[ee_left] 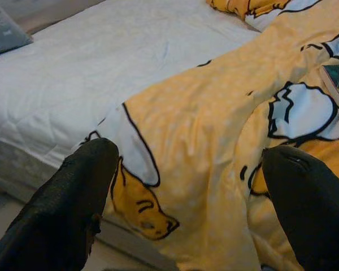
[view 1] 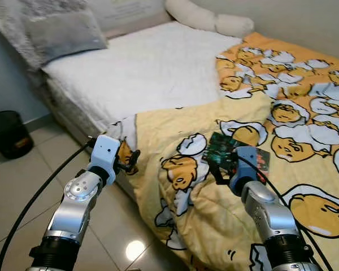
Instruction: Clean up the room
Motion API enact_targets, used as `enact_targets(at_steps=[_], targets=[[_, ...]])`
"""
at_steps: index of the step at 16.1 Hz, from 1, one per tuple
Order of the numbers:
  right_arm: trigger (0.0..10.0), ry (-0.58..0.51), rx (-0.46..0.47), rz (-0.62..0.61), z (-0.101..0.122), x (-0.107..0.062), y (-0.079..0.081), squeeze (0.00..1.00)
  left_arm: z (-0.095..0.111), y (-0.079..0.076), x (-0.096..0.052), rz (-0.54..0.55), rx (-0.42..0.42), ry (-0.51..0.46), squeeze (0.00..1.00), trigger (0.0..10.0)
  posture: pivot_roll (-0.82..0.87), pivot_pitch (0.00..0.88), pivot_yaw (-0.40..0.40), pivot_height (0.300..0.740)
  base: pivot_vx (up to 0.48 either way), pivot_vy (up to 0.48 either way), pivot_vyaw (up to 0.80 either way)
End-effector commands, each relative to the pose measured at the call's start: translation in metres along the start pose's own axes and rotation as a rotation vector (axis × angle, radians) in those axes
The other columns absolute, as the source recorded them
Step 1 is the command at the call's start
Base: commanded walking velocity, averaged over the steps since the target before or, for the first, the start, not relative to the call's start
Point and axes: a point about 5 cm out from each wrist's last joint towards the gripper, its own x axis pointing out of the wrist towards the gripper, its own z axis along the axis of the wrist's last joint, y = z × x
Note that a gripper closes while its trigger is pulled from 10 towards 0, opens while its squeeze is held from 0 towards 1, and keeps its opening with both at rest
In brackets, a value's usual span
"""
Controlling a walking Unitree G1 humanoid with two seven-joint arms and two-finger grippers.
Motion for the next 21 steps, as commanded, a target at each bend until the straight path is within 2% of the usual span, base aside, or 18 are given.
enact_targets(at_steps=[1, 2, 3, 5, 7, 9, 10, 13, 14, 15, 16, 18, 20, 21], targets=[[10.0, -0.014, 0.005, -0.02, 0.002, -0.003, -0.005, 0.0, 0.001, -0.001, -0.001, -0.012, 0.017, 0.0, 0.24, 10.0, 0.03, 0.0, 0.011, 0.74, 0.0, 0.0, 0.0], [10.0, -0.023, 0.008, -0.014, 0.002, -0.005, -0.007, 0.0, 0.0, -0.003, -0.003, -0.035, 0.015, 0.002, 0.2, 10.0, 0.03, 0.0, 0.01, 0.74, 0.0, 0.0, 0.0], [10.0, -0.049, 0.011, -0.017, 0.003, -0.007, -0.008, 1.0, 0.0, -0.004, -0.003, -0.055, 0.019, 0.004, 0.08, 10.0, 0.03, 0.0, 0.011, 0.74, 0.0, 0.0, 0.0], [10.0, -0.087, -0.031, -0.029, 0.006, -0.011, -0.011, 1.0, 0.001, -0.007, -0.004, -0.089, 0.016, 0.002, 0.01, 10.0, 0.03, 0.0, 0.017, 0.74, 0.0, 0.0, 0.0], [10.0, -0.123, 0.055, -0.02, 0.007, -0.014, -0.009, 1.0, 0.001, -0.008, -0.005, -0.115, 0.025, 0.007, 0.0, 10.0, 0.02, 0.0, 0.028, 0.74, 0.0, 0.0, 0.0], [10.0, -0.124, 0.074, -0.04, 0.006, -0.016, -0.01, 1.0, 0.001, -0.008, -0.005, -0.141, 0.038, 0.013, 0.0, 10.0, 0.01, 0.0, 0.048, 0.74, 0.0, 0.0, 0.0], [10.0, -0.121, 0.113, -0.068, 0.005, -0.014, -0.011, 1.0, 0.001, -0.007, -0.004, -0.168, 0.052, 0.017, 0.0, 10.0, 0.0, 0.0, 0.062, 0.74, 0.0, 0.0, 0.0], [10.0, -0.049, 0.329, -0.034, 0.004, 0.006, -0.004, 1.0, 0.006, -0.007, 0.002, -0.308, 0.121, 0.038, 0.0, 10.0, -0.02, 0.0, 0.093, 0.74, 0.0, 0.0, 0.0], [10.0, -0.044, 0.362, -0.029, 0.005, 0.008, -0.003, 1.0, 0.007, -0.008, 0.002, -0.327, 0.132, 0.04, 0.0, 10.0, -0.02, 0.0, 0.093, 0.74, 0.0, 0.0, 0.0], [10.0, -0.022, 0.468, -0.02, 0.009, 0.017, -0.002, 0.58, 0.009, -0.01, 0.003, -0.377, 0.172, 0.045, 0.0, 10.0, -0.01, 0.0, 0.092, 0.74, 0.0, 0.0, 0.0], [10.0, -0.017, 0.495, -0.025, 0.011, 0.02, -0.002, 0.0, 0.01, -0.011, 0.004, -0.382, 0.184, 0.045, 0.0, 10.0, -0.01, 0.0, 0.09, 0.74, 0.0, 0.0, 0.0], [10.0, -0.033, 0.465, -0.015, 0.02, 0.023, -0.003, 0.0, 0.01, -0.009, 0.004, -0.344, 0.164, 0.035, 0.0, 10.0, -0.01, 0.0, 0.086, 0.74, 0.0, 0.0, 0.0], [10.0, -0.081, 0.337, 0.003, 0.024, 0.016, -0.005, 0.0, 0.009, -0.008, 0.003, -0.247, 0.066, 0.015, 0.0, 10.0, 0.0, 0.0, 0.076, 0.74, 0.0, 0.0, 0.0], [10.0, -0.115, 0.236, 0.01, 0.026, 0.009, -0.005, 0.0, 0.007, -0.007, 0.002, -0.18, 0.015, 0.004, 0.0, 10.0, 0.0, 0.0, 0.068, 0.74, 0.0, 0.0, 0.0]])
